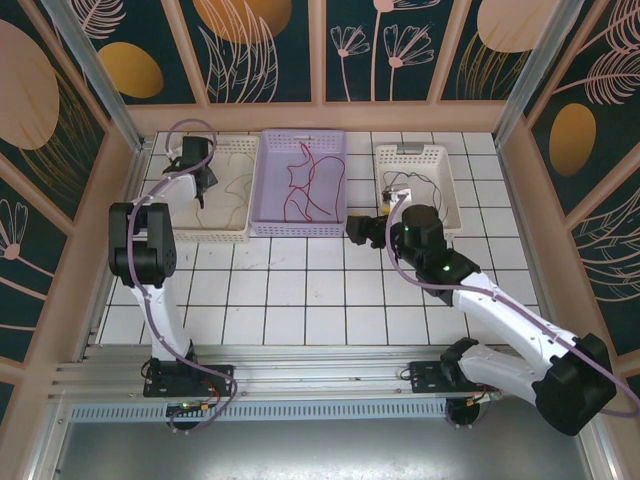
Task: Untangle the cables
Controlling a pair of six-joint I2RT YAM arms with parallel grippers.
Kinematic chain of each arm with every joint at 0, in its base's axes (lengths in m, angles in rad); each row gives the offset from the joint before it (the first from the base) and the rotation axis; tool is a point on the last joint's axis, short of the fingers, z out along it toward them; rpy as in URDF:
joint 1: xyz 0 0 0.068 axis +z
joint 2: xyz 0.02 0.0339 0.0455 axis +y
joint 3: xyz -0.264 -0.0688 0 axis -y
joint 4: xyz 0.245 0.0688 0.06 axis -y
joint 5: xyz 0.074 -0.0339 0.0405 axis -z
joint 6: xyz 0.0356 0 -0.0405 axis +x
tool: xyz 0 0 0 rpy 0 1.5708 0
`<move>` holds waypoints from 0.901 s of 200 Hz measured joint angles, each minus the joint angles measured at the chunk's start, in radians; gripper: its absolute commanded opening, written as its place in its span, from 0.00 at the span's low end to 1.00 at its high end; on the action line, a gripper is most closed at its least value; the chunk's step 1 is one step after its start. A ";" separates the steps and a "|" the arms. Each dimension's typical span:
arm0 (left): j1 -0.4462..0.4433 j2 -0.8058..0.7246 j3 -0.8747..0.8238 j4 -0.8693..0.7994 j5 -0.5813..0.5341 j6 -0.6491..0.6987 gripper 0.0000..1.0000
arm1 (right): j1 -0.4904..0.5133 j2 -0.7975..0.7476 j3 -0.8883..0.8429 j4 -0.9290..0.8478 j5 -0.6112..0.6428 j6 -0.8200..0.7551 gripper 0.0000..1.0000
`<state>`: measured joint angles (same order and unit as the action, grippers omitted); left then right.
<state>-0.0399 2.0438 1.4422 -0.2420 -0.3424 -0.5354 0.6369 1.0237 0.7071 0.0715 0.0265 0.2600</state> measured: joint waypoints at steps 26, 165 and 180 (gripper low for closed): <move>-0.013 0.031 -0.024 0.000 0.031 -0.009 0.00 | 0.006 -0.013 0.000 0.000 0.002 0.000 0.92; -0.015 -0.142 0.050 -0.124 0.153 -0.011 0.99 | -0.023 -0.018 0.107 -0.118 0.073 -0.011 0.99; -0.015 -0.201 0.071 -0.140 0.167 -0.003 0.99 | -0.074 -0.018 0.124 -0.136 0.070 -0.011 0.99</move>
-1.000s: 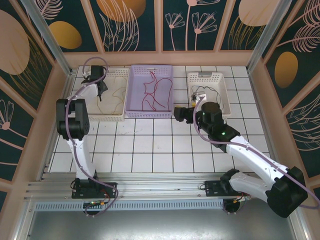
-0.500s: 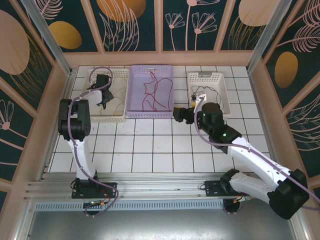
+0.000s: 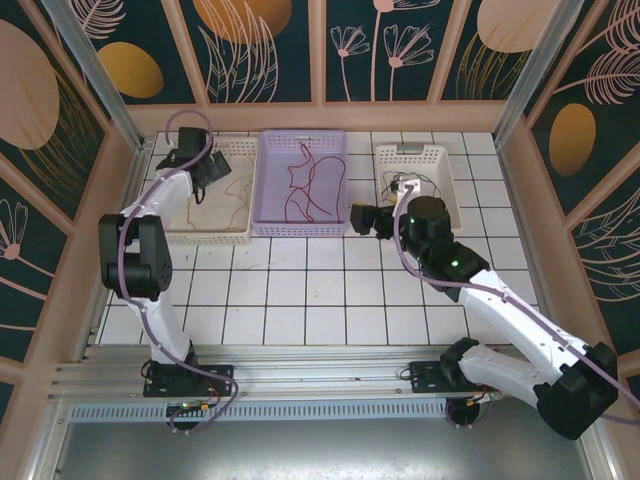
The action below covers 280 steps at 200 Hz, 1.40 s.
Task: Untangle the cables
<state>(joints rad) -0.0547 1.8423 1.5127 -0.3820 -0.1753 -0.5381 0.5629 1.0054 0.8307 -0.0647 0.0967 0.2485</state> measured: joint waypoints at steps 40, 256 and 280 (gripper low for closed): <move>0.000 -0.246 -0.098 0.010 0.008 0.051 0.99 | -0.195 -0.031 -0.067 0.077 0.130 -0.008 0.99; -0.002 -0.539 -1.285 1.263 -0.333 0.295 0.99 | -0.582 0.529 -0.620 1.256 0.109 -0.173 0.99; 0.017 -0.465 -1.237 1.299 -0.300 0.312 0.99 | -0.581 0.529 -0.621 1.287 0.091 -0.174 0.99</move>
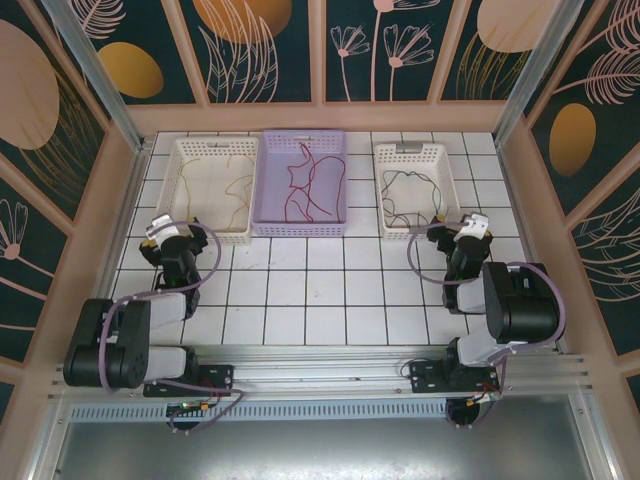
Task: Untangle the cables
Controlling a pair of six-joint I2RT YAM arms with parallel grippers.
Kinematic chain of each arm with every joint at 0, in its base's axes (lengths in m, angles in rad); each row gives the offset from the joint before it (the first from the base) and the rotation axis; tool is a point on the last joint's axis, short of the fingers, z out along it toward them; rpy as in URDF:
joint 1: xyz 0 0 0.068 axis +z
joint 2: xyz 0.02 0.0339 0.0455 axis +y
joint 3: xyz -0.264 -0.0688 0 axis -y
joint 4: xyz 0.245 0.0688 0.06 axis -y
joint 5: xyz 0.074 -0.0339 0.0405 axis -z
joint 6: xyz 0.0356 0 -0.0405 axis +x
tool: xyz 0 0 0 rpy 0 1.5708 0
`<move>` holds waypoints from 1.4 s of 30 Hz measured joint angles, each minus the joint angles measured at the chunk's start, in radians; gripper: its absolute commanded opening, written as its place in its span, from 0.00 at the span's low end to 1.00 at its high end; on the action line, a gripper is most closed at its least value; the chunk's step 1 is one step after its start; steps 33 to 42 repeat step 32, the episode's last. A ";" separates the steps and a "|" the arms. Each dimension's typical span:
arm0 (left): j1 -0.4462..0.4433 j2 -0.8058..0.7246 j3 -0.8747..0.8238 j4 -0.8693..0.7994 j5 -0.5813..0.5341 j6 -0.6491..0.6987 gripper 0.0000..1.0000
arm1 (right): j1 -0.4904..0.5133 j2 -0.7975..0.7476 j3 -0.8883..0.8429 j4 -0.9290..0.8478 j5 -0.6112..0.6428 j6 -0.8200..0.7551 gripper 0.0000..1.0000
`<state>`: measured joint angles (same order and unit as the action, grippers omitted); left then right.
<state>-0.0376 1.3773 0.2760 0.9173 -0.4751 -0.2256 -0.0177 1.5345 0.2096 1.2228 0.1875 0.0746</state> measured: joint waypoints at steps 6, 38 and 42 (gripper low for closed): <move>0.011 0.131 -0.035 0.239 0.106 0.066 0.98 | 0.014 0.000 0.000 0.019 0.000 -0.014 0.99; 0.010 0.150 -0.057 0.360 0.205 0.118 0.99 | 0.031 0.000 -0.001 0.031 0.004 -0.024 0.99; 0.010 0.150 -0.057 0.360 0.205 0.118 0.99 | 0.031 0.000 -0.001 0.031 0.004 -0.024 0.99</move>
